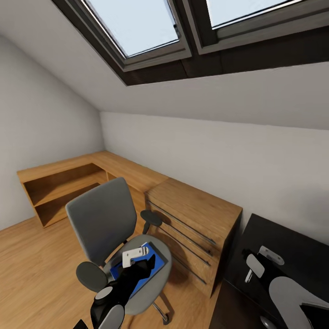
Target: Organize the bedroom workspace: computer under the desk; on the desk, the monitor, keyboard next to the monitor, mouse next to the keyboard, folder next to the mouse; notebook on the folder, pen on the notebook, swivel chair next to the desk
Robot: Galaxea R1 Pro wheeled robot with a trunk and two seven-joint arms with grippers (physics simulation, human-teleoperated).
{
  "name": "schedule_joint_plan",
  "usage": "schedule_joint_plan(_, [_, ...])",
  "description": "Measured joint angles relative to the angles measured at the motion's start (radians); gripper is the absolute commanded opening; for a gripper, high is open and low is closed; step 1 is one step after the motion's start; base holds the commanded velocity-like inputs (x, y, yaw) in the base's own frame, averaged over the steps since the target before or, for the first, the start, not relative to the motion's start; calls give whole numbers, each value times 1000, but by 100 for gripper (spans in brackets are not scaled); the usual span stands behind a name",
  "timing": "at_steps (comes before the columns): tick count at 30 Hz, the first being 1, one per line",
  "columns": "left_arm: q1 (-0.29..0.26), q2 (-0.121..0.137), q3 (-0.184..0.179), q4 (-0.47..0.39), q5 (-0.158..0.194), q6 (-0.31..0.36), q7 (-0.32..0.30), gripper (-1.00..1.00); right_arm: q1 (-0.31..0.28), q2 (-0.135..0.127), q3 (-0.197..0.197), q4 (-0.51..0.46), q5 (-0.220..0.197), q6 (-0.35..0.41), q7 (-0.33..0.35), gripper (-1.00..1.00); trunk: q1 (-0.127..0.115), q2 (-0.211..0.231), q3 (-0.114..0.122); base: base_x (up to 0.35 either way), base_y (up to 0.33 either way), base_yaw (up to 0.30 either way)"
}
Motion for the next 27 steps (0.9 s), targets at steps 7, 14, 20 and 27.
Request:
schedule_joint_plan(7, [0,1,0,1,0,0,0,100,0,0,-1,-27,3,-12,2,100,0,0,0,0,0,0])
schedule_joint_plan(14, [0,1,1,2,0,1,0,100,5,10,2,-233,4,22,-28,100,0,0,0,0,0,0])
schedule_joint_plan(20, [0,1,3,3,0,0,0,100,14,40,2,-375,0,151,-155,100,0,0,0,0,0,8])
schedule_joint_plan(27, [0,2,4,4,0,0,0,100,58,127,3,-492,1,255,-283,100,0,0,0,0,0,217])
